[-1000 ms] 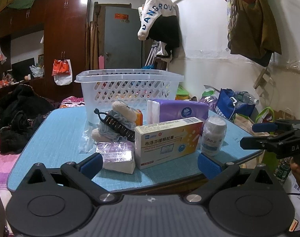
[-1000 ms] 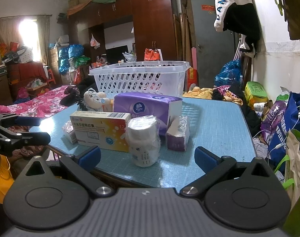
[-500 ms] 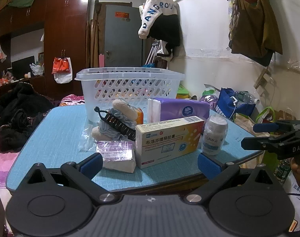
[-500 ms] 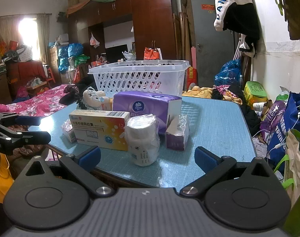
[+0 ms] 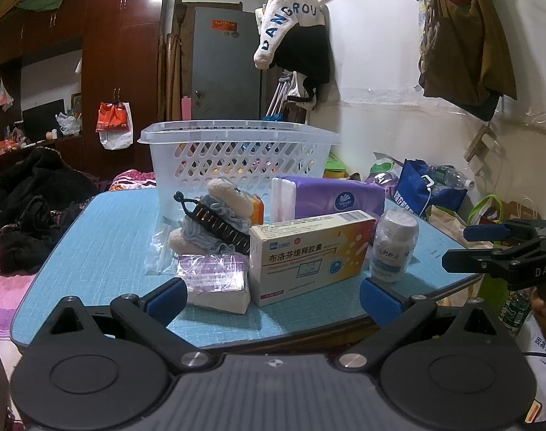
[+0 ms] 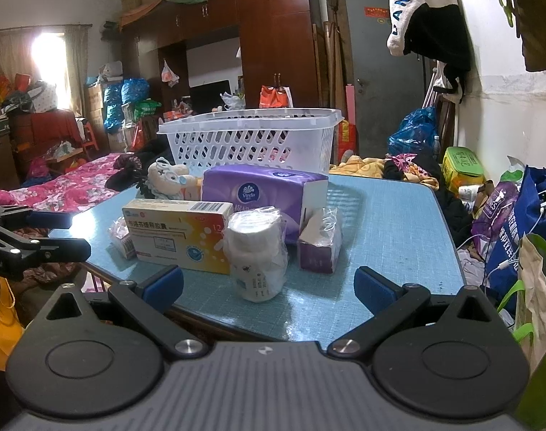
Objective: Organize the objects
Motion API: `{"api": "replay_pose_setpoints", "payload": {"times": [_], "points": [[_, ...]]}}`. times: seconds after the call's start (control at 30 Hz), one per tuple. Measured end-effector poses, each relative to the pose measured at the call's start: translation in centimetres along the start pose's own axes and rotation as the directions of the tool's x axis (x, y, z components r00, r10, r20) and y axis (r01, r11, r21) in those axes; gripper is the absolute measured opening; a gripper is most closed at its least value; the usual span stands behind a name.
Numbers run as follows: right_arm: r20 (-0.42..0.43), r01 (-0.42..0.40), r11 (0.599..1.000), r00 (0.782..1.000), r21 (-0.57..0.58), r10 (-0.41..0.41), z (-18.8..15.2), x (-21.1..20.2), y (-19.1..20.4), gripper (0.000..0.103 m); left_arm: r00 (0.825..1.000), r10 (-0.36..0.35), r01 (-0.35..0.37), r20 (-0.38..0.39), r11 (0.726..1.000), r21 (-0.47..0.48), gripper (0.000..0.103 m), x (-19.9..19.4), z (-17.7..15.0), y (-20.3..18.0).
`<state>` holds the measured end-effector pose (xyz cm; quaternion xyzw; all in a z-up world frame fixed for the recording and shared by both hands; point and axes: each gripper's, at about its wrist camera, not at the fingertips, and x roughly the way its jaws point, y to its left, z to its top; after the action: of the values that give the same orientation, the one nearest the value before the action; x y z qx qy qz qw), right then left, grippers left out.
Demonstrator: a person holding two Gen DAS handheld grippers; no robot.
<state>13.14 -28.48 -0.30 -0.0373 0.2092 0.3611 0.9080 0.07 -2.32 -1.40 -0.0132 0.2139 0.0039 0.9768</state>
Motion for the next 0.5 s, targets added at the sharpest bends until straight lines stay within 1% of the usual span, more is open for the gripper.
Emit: {"api": "replay_pose_setpoints", "payload": {"times": [0.5], "points": [[-0.002,0.0,1.0,1.0,0.002,0.0,0.11,0.01,-0.2,0.103,1.0,0.004,-0.004,-0.004,1.0,-0.004,0.103,0.05,-0.04,0.04]]}}
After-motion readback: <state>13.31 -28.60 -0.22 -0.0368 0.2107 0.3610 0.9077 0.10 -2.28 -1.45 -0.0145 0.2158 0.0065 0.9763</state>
